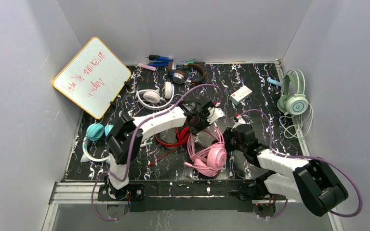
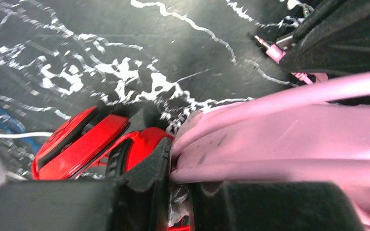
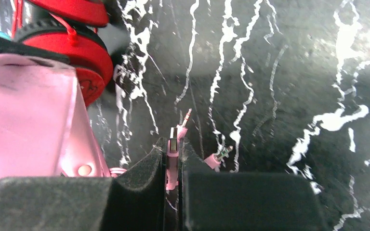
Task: Wrap the headphones
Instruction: Reset both arms
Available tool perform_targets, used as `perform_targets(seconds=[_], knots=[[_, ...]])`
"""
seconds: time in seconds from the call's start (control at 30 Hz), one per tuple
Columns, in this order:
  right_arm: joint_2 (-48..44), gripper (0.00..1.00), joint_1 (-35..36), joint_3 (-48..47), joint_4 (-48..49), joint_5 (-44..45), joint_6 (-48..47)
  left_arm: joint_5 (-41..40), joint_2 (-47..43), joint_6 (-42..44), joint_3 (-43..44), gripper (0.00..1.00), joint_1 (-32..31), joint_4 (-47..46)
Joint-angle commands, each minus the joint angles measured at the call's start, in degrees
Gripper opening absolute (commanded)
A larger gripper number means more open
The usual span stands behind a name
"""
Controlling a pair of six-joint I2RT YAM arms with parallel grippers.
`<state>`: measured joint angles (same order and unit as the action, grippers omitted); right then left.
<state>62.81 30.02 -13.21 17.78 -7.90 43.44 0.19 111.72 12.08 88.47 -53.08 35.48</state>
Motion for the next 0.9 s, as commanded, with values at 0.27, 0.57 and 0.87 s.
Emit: perform_targets(seconds=[0.27, 0.57, 0.87], knots=[[-2.35, 0.01, -2.24, -3.10, 2.64, 8.28, -3.73, -9.89, 0.70, 2.91, 2.09, 0.00, 0.61, 1.46], [2.83, 0.01, -5.66, -1.49, 0.54, 2.95, -5.29, -12.09, 12.37, 2.40, 14.16, 0.00, 0.60, 8.36], [1.01, 0.25, -11.60, -8.16, -14.70, 9.23, -3.56, -16.21, 11.92, 3.65, 16.08, 0.00, 0.32, 9.59]])
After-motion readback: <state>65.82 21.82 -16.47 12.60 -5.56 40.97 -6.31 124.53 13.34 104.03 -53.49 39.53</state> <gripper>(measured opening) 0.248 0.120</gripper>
